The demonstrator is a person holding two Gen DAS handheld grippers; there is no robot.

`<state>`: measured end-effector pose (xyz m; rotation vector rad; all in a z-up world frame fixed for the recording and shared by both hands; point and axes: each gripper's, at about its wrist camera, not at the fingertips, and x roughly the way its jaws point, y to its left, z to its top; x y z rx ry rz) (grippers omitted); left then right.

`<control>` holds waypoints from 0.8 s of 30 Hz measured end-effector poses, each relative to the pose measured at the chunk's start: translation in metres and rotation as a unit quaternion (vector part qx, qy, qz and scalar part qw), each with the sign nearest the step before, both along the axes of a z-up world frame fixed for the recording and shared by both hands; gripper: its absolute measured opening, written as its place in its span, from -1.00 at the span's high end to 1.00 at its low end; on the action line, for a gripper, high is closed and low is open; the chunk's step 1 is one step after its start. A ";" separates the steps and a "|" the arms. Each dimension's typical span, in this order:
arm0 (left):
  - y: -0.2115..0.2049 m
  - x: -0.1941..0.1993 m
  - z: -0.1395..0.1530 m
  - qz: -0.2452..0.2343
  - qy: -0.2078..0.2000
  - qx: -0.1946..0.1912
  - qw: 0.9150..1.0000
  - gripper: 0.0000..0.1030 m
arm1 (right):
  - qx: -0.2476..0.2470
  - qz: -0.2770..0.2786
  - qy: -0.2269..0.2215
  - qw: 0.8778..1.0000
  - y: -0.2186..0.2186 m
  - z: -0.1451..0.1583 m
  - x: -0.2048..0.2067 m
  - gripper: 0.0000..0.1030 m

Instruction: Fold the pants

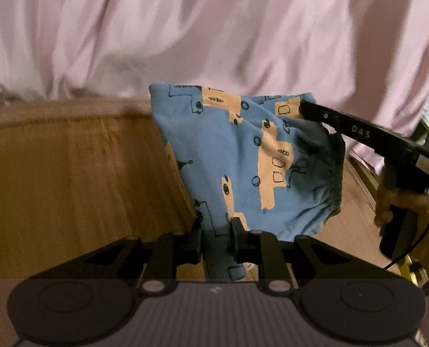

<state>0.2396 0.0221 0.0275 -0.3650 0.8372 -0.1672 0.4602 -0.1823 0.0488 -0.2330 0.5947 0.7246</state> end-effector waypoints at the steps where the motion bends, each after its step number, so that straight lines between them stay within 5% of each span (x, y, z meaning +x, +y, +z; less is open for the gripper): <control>1: 0.003 0.009 -0.001 0.003 0.000 0.004 1.000 0.58 | -0.006 0.001 0.007 1.000 0.006 -0.009 0.007 0.91; 7: 0.018 0.057 -0.026 0.026 0.036 0.035 0.998 0.58 | -0.036 0.009 0.036 0.999 0.022 -0.062 0.022 0.91; 15: 0.016 0.068 -0.045 0.012 0.062 0.061 0.996 0.53 | 0.014 -0.024 0.052 0.998 0.001 -0.069 0.025 0.58; 19: 0.016 0.065 -0.042 0.014 0.056 0.065 0.996 0.45 | 0.004 -0.029 0.027 0.999 -0.006 -0.061 0.014 0.24; 24: 0.013 0.055 -0.031 0.019 0.040 0.084 0.995 0.04 | 0.033 -0.049 0.010 0.998 -0.029 -0.038 -0.015 -0.33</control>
